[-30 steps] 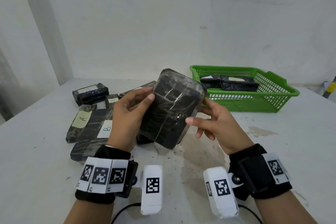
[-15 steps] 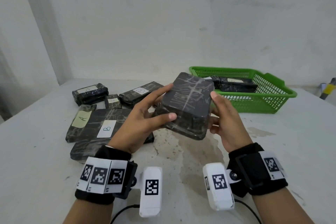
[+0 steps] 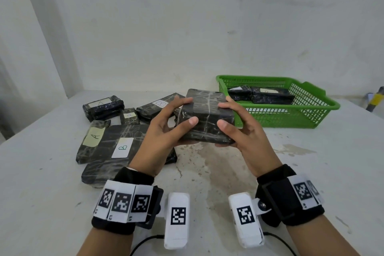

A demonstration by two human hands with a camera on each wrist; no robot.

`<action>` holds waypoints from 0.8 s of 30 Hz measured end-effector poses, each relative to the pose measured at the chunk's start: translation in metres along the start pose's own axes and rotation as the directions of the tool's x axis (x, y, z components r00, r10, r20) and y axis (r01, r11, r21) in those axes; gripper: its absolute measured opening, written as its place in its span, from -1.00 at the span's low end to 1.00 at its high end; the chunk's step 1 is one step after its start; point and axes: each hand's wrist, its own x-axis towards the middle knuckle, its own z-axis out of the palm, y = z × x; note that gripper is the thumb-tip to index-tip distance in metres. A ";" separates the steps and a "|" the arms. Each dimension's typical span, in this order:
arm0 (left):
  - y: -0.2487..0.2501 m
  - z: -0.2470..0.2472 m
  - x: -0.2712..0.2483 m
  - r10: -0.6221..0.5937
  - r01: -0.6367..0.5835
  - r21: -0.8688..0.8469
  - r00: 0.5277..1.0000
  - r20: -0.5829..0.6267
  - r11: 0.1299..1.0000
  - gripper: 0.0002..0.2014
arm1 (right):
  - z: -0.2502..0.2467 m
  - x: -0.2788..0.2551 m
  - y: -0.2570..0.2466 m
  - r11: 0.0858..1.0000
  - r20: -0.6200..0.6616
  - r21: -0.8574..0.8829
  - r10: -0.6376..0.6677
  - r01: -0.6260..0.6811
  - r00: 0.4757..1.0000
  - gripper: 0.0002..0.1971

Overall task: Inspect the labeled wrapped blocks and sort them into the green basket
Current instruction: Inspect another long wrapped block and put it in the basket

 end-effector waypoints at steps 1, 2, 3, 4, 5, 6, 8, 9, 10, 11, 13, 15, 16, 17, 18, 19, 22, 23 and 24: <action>0.000 0.001 0.000 0.010 -0.010 0.014 1.000 -0.003 1.000 -0.54 | -0.001 0.001 0.000 1.000 -0.006 0.018 0.008 -0.007 1.000 -0.64; 0.000 0.002 0.000 0.020 -0.019 0.030 1.000 -0.013 0.999 -0.56 | -0.001 0.001 0.000 1.000 -0.007 0.024 0.013 -0.013 1.000 -0.65; -0.001 0.002 0.000 0.023 -0.022 0.041 0.999 -0.025 0.999 -0.59 | -0.001 0.001 0.000 1.000 -0.003 0.022 0.021 -0.021 1.000 -0.66; -0.001 0.003 0.000 0.020 -0.019 0.046 0.999 -0.037 0.999 -0.61 | -0.001 0.001 0.000 0.999 0.004 0.021 0.031 -0.031 1.000 -0.66; -0.002 0.003 -0.001 0.014 -0.012 0.046 0.999 -0.044 0.999 -0.63 | 0.000 0.001 0.001 0.999 0.011 0.019 0.041 -0.041 0.999 -0.66; -0.002 0.004 -0.001 0.010 -0.009 0.041 0.999 -0.047 0.999 -0.65 | 0.000 0.000 0.002 0.999 0.010 0.014 0.042 -0.042 0.999 -0.65; -0.001 0.005 -0.002 0.018 -0.017 0.039 0.999 -0.043 0.999 -0.67 | 0.001 0.000 0.002 1.000 -0.015 -0.018 0.005 -0.005 1.000 -0.68; 0.001 0.006 -0.003 0.022 -0.020 0.039 0.999 -0.033 0.999 -0.66 | 0.002 0.001 0.002 0.999 -0.028 -0.027 -0.018 0.017 0.999 -0.70; 0.002 0.006 -0.003 0.017 -0.017 0.033 1.000 -0.021 0.999 -0.63 | 0.002 0.001 0.002 0.999 -0.041 -0.016 -0.031 0.030 0.999 -0.71; 0.003 0.006 -0.003 0.009 -0.009 0.020 1.000 -0.012 1.000 -0.61 | 0.002 0.001 0.002 0.999 -0.053 0.017 -0.028 0.029 0.998 -0.72; 0.005 0.006 -0.003 0.011 -0.011 0.008 1.000 -0.017 1.000 -0.60 | 0.002 0.001 0.002 0.997 -0.067 0.072 -0.009 0.013 0.998 -0.73; 0.004 0.006 -0.003 0.020 -0.019 0.020 0.999 -0.047 1.000 -0.65 | 0.003 0.001 0.001 0.998 -0.070 0.067 0.003 0.002 0.998 -0.72; 0.003 0.006 -0.002 0.021 -0.019 0.026 0.998 -0.065 0.999 -0.68 | 0.004 0.001 0.001 0.998 -0.064 0.063 0.020 -0.016 0.998 -0.72; 0.002 0.006 -0.002 0.021 -0.019 0.032 0.997 -0.079 0.999 -0.70 | 0.005 0.001 0.001 0.997 -0.057 0.066 0.045 -0.041 0.997 -0.71; 0.002 0.006 -0.002 0.022 -0.019 0.036 0.996 -0.087 0.999 -0.72 | 0.005 0.001 0.001 0.996 -0.053 0.070 0.063 -0.060 0.997 -0.68; 0.002 0.006 -0.002 0.025 -0.021 0.037 0.996 -0.089 0.999 -0.72 | 0.006 0.000 0.000 0.995 -0.054 0.077 0.071 -0.067 0.996 -0.65; 0.005 0.007 -0.004 0.035 -0.032 0.032 0.996 -0.079 0.999 -0.69 | 0.006 -0.002 -0.003 0.996 -0.077 0.082 0.029 -0.023 0.997 -0.70; 0.006 0.007 -0.004 0.038 -0.035 0.034 0.996 -0.083 0.999 -0.69 | 0.007 -0.002 -0.003 0.997 -0.082 0.079 0.020 -0.013 0.996 -0.71; 0.006 0.007 -0.004 0.044 -0.041 0.041 0.995 -0.094 0.998 -0.71 | 0.007 -0.002 -0.003 0.997 -0.086 0.073 0.018 -0.011 0.996 -0.71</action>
